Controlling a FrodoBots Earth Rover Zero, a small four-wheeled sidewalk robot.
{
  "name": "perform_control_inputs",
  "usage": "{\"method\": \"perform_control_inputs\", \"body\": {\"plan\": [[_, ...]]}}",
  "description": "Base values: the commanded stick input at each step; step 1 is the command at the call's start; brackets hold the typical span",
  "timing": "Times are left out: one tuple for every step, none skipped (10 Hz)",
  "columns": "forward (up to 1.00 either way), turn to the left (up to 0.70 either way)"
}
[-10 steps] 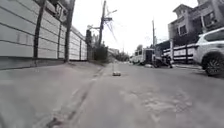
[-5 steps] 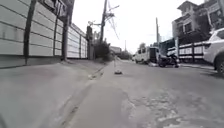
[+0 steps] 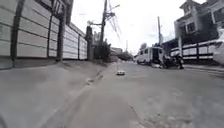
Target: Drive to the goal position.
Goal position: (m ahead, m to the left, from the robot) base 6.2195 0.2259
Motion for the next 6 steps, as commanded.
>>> {"method": "perform_control_inputs", "body": {"plan": [[1.00,0.00],[1.00,0.00],[1.00,0.00],[1.00,0.00],[1.00,-0.10],[1.00,-0.21]]}}
